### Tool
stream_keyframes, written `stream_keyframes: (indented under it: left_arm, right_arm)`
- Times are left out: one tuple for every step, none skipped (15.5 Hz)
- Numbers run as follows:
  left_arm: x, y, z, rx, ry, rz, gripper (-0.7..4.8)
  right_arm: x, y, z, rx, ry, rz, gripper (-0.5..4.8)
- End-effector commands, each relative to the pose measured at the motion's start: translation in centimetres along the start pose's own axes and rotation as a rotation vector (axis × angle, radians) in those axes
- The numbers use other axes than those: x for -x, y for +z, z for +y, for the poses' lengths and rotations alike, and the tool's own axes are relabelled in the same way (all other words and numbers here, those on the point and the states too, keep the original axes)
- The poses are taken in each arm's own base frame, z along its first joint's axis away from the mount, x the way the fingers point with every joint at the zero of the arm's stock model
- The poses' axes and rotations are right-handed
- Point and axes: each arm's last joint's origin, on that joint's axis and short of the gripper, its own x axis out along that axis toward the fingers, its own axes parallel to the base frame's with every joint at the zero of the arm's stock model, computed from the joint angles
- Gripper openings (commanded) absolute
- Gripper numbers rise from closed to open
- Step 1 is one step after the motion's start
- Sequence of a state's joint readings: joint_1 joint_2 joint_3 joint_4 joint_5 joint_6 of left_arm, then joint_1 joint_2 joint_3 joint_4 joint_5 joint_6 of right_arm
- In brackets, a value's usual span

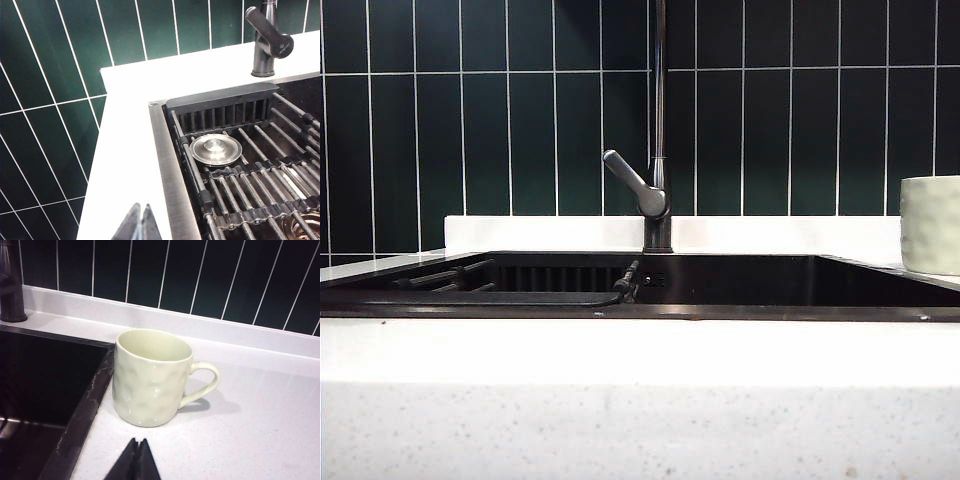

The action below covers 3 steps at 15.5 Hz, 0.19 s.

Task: Pick up the mug next to the sink, go to the faucet to get some water, pour the water into the sink, and finally put the mug back to its place.

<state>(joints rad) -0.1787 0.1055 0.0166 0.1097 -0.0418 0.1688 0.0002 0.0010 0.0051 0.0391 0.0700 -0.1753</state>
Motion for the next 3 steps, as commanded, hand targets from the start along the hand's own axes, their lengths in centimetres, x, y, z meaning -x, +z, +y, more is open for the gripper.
stream_keyframes:
  left_arm:
    - [0.02, 0.25, 0.05, -0.006, 0.003, -0.012, -0.05]
    - [0.02, 0.25, 0.05, -0.006, 0.003, -0.012, -0.05]
    - [0.02, 0.25, 0.05, -0.006, 0.003, -0.012, -0.05]
  right_arm:
    - [-0.01, 0.01, 0.01, 0.001, 0.0, -0.011, -0.01]
    - [-0.01, 0.01, 0.01, 0.001, 0.0, -0.011, -0.01]
    - [-0.01, 0.01, 0.01, 0.001, 0.0, -0.011, -0.01]
